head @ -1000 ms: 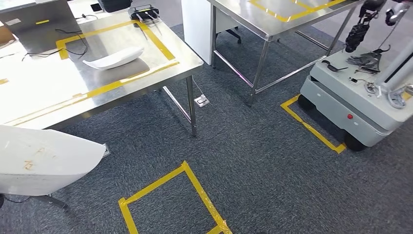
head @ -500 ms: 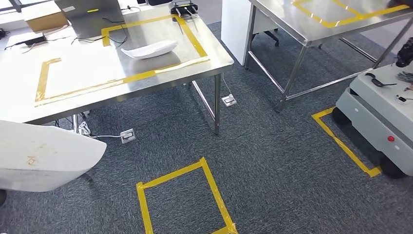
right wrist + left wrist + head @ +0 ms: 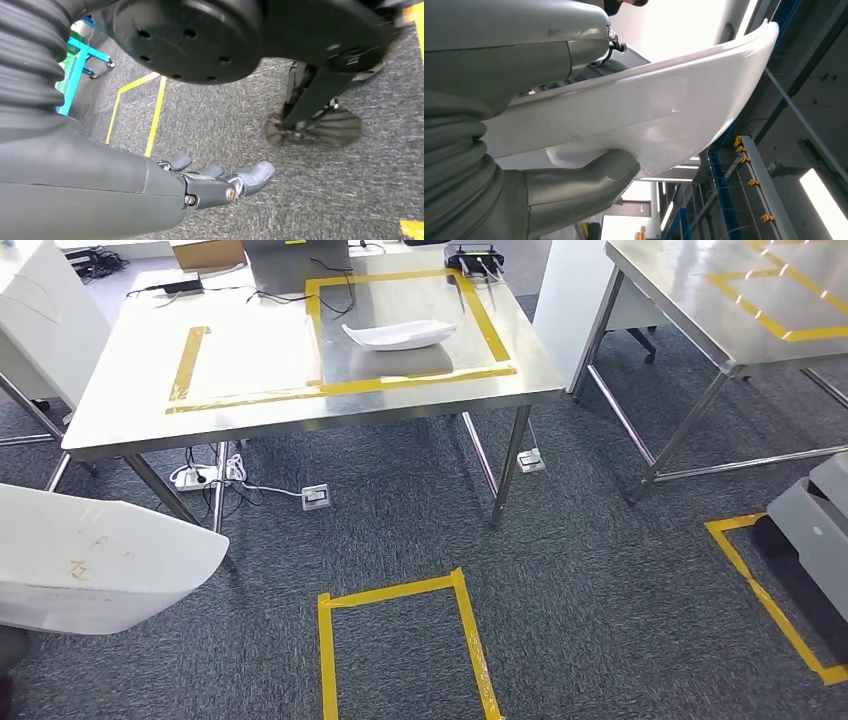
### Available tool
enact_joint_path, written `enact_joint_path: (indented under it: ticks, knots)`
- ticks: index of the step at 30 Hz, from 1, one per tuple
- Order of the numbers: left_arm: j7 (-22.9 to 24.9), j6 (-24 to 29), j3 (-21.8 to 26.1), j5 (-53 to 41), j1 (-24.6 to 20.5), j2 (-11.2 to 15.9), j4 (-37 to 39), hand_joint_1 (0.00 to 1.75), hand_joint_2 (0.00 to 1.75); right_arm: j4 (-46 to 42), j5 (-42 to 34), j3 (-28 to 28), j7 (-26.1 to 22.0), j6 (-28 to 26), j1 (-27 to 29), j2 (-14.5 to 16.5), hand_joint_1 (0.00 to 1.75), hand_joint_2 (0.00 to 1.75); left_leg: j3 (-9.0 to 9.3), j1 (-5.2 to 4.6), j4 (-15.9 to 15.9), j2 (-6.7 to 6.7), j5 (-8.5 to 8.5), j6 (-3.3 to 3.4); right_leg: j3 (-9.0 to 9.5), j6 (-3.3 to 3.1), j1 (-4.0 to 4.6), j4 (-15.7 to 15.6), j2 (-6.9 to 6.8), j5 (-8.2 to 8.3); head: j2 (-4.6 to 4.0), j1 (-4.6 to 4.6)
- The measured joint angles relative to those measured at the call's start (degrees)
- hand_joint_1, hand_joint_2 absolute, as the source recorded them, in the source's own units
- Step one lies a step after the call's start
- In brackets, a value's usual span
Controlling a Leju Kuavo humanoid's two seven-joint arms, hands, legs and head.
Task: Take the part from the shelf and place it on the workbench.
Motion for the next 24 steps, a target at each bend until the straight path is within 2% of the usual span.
enact_joint_path:
  ticks: [1, 2, 4, 6, 8, 10, 11, 12, 13, 14, 15, 16, 17, 18, 20, 21, 22, 23, 24]
  knots:
    - [0.0, 0.0, 0.0, 0.1, 0.1, -0.2, -0.1, 1.75, 1.75, 0.0, -0.1, 0.0, 0.6, -0.3, -0.1, -0.1, 0.0, 1.75, -0.1, -0.06, 0.1, -0.31, 0.03, -0.32, 1.06, -0.13, 0.01, -2.8, 0.36, 0.93, 0.0, -0.01]
    - [0.1, 0.1, 0.0, 0.2, 0.2, -0.4, -0.3, 1.75, 1.75, 0.0, -0.1, 0.0, 1.3, -0.7, -0.1, -0.1, 0.0, 1.75, -0.23, -0.12, 0.1, -0.54, 0.07, -0.71, 1.53, -0.27, 0.05, -4.3, 0.66, 1.16, 0.0, -0.02]
    - [0.5, 0.1, -0.1, 0.5, 0.3, -0.7, -0.7, 1.75, 1.75, 0.0, -0.1, 0.0, 2.2, -1.3, -0.2, -0.2, 0.0, 1.75, -0.49, -0.06, -0.2, -0.82, 0.13, -1.54, 1.54, -0.74, 0.15, -4.6, 0.59, 1.11, 0.0, -0.02]
    - [0.8, 0.1, -0.1, 0.7, 0.5, -0.8, -1.0, 1.75, 1.75, 0.0, -0.2, 0.0, 2.4, -1.6, -0.1, -0.3, 0.0, 1.75, -0.98, -0.01, 0.9, 0.2, -0.58, -2.18, 1.94, -1.49, 0.03, -5.0, 0.27, 1.27, 0.0, -0.11]
    - [1.1, 0.1, -0.1, 0.8, 0.5, -1.0, -1.3, 1.75, 1.75, 0.0, -0.3, -0.1, 2.3, -1.7, 0.0, -0.5, 0.0, 1.75, -3.19, -0.06, 5.8, 2.09, -3.05, -2.58, 2.37, -2.1, -0.06, -5.2, -0.05, 1.19, 0.0, -0.26]
    - [1.4, 0.1, -0.1, 0.9, 0.5, -1.4, -1.4, 1.75, 1.75, 0.0, -0.2, -0.1, 2.4, -1.5, 0.2, -0.5, 0.0, 1.75, -6.89, -0.05, 13.2, 3.07, -5.89, -2.78, 2.72, -2.35, 0.07, -5.2, -0.45, 0.73, 0.0, -0.31]
    - [1.6, 0.1, -0.1, 0.9, 0.5, -1.6, -1.4, 1.75, 1.75, 0.0, -0.2, -0.1, 2.4, -1.5, 0.4, -0.5, 0.0, 1.75, -8.06, -0.04, 15.5, 3.24, -6.23, -2.79, 3.02, -2.34, 0.12, -5.2, -0.7, 0.44, 0.0, -0.31]
    - [1.8, 0.0, -0.1, 0.9, 0.5, -1.9, -1.4, 1.75, 1.75, 0.0, -0.2, -0.1, 2.3, -1.4, 0.5, -0.5, 0.0, 1.75, -8.22, -0.05, 15.6, 3.32, -5.51, -2.71, 3.44, -2.28, 0.16, -5.2, -0.91, 0.1, -0.01, -0.31]
    - [2.0, 0.0, -0.1, 0.9, 0.5, -2.0, -1.4, 1.75, 1.75, 0.0, -0.2, -0.1, 2.2, -1.4, 0.5, -0.5, 0.0, 1.75, -7.17, -0.07, 13.5, 3.38, -3.77, -2.53, 3.97, -2.2, 0.17, -5.2, -1.09, -0.25, -0.01, -0.31]
    - [2.0, -0.1, -0.1, 0.9, 0.5, -2.1, -1.5, 1.75, 1.75, 0.0, -0.2, -0.1, 2.1, -1.4, 0.5, -0.5, 0.0, 1.75, -5.3, -0.14, 9.7, 3.54, -1.59, -2.23, 4.55, -2.07, 0.17, -5.2, -1.23, -0.68, -0.01, -0.31]
    - [2.1, -0.2, -0.1, 0.9, 0.5, -2.2, -1.5, 1.75, 1.75, 0.0, -0.2, -0.1, 2.1, -1.4, 0.5, -0.5, 0.0, 1.75, -3.38, -0.34, 6.0, 3.85, -0.28, -1.86, 5.03, -1.84, 0.23, -5.2, -1.37, -1.15, -0.01, -0.32]
    - [2.1, -0.3, -0.2, 0.9, 0.5, -2.2, -1.5, 1.75, 1.75, 0.0, -0.2, -0.1, 2.0, -1.4, 0.5, -0.5, 0.0, 1.75, -1.69, -0.57, 3.0, 4.13, 0.21, -1.43, 5.34, -1.53, 0.28, -5.3, -1.49, -1.62, 0.0, -0.36]
    - [2.1, -0.3, -0.2, 0.9, 0.4, -2.3, -1.6, 1.75, 1.75, 0.0, -0.2, -0.1, 2.0, -1.4, 0.4, -0.5, 0.0, 1.75, -0.64, -0.8, 1.1, 4.37, -0.01, -1.04, 5.54, -1.19, 0.32, -5.5, -1.64, -2.01, 0.0, -0.35]
    - [2.1, -0.4, -0.2, 0.9, 0.4, -2.3, -1.6, 1.75, 1.75, 0.0, -0.2, -0.1, 2.0, -1.4, 0.4, -0.5, 0.0, 1.75, -0.29, -0.94, 0.3, 4.39, -0.81, -0.65, 5.83, -0.81, 0.39, -5.6, -1.79, -2.07, 0.0, -0.33]
    - [2.1, -0.5, -0.2, 0.9, 0.4, -2.4, -1.7, 1.75, 1.75, 0.0, -0.2, -0.1, 1.8, -1.4, 0.4, -0.5, 0.0, 1.75, 0.92, -0.77, -0.7, 3.96, -1.36, 0.08, 6.31, -0.24, 0.39, -4.9, -1.91, -1.59, 0.0, -0.17]
    - [2.1, -0.6, -0.2, 0.9, 0.4, -2.5, -1.8, 1.75, 1.75, 0.0, -0.2, -0.1, 1.6, -1.4, 0.4, -0.5, 0.0, 1.75, 1.75, -0.63, -1.1, 3.77, -1.61, 0.47, 5.82, 0.02, 0.35, -3.3, -1.68, -1.03, 0.0, -0.08]
    - [2.1, -0.7, -0.2, 0.9, 0.3, -2.5, -1.8, 1.75, 1.75, 0.0, -0.3, -0.1, 1.5, -1.4, 0.3, -0.4, 0.0, 1.75, 2.82, -0.55, -1.4, 3.66, -1.92, 0.77, 4.25, 0.25, 0.27, -0.5, -1.34, -0.61, 0.0, 0.02]
    - [2.0, -0.8, -0.2, 0.9, 0.2, -2.6, -1.8, 1.75, 1.75, 0.0, -0.3, -0.1, 1.4, -1.4, 0.3, -0.4, 0.0, 1.75, 3.62, -0.51, -1.7, 3.62, -2.34, 0.97, 1.78, 0.5, 0.17, 3.0, -0.97, -0.64, 0.0, 0.1]
    - [2.0, -0.8, -0.2, 0.9, 0.1, -2.7, -1.8, 1.75, 1.75, 0.0, -0.3, -0.1, 1.3, -1.4, 0.3, -0.4, 0.0, 1.75, 4.39, -0.5, -1.9, 3.56, -2.89, 1.12, -1.13, 0.76, 0.1, 6.7, -0.69, -1.43, 0.0, 0.12]
